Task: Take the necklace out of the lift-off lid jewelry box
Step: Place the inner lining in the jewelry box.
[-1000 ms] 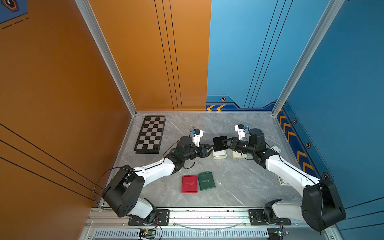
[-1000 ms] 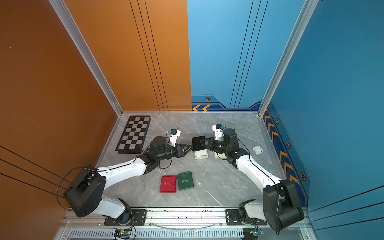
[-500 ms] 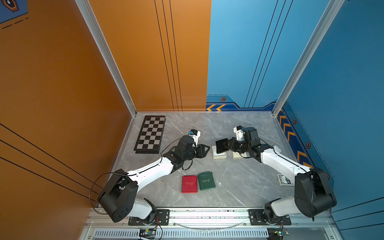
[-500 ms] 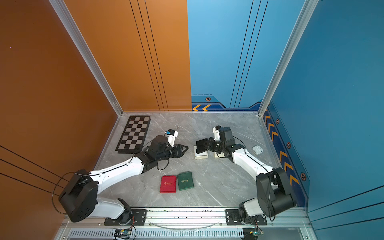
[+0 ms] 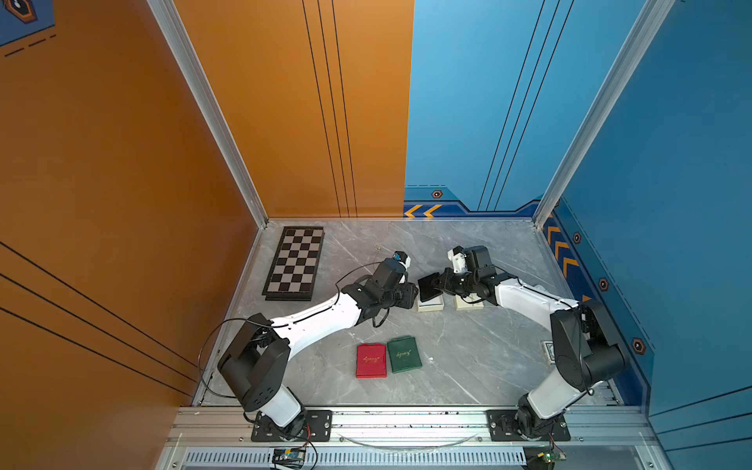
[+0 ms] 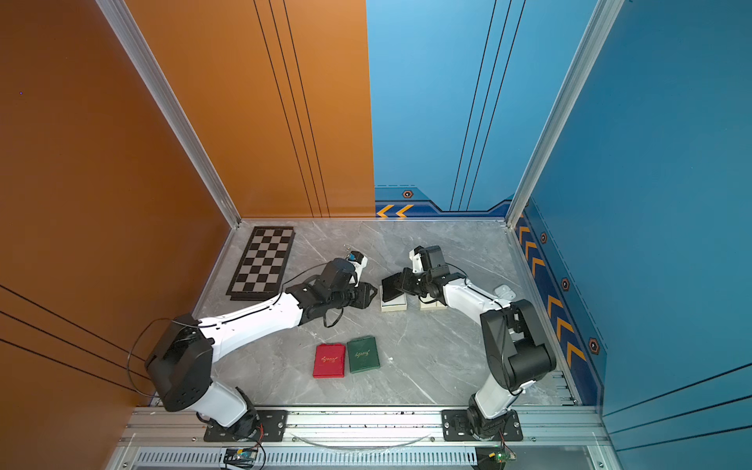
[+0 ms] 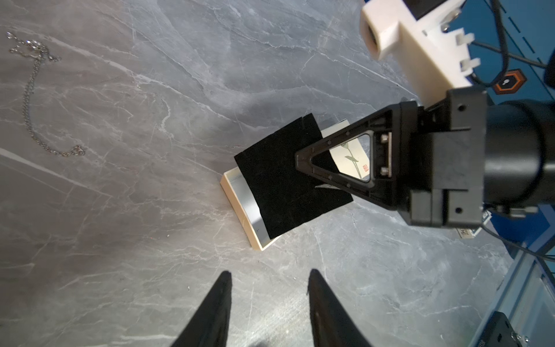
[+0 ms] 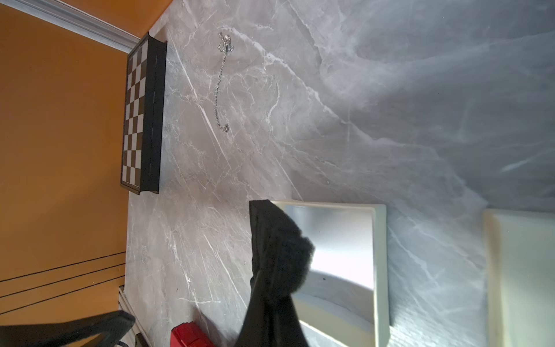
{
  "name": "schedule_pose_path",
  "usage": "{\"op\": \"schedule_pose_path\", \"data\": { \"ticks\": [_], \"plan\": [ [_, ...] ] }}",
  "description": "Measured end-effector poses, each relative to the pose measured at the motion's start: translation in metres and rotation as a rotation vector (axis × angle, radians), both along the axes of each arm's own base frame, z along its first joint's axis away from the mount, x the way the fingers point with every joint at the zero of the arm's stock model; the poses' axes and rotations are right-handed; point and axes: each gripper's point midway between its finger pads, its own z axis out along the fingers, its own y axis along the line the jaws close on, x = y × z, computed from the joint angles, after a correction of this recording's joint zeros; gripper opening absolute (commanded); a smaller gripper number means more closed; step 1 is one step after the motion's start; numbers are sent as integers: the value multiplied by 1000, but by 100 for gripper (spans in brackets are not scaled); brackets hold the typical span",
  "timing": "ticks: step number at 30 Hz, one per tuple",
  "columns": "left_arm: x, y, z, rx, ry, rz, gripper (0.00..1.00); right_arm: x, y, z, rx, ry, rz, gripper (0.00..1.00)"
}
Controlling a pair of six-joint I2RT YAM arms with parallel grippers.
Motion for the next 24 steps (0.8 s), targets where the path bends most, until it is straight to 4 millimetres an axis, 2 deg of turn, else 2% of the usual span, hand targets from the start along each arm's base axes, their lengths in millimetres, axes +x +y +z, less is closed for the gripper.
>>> {"op": "schedule_pose_path", "data": {
  "ticks": [11, 24],
  "plan": [
    [-3, -9, -19, 42, 34, -24, 41, -2, 4, -25, -17, 56, 10, 3],
    [4, -18, -47, 82, 75, -35, 38, 2, 6, -36, -27, 66, 19, 3]
  ]
}}
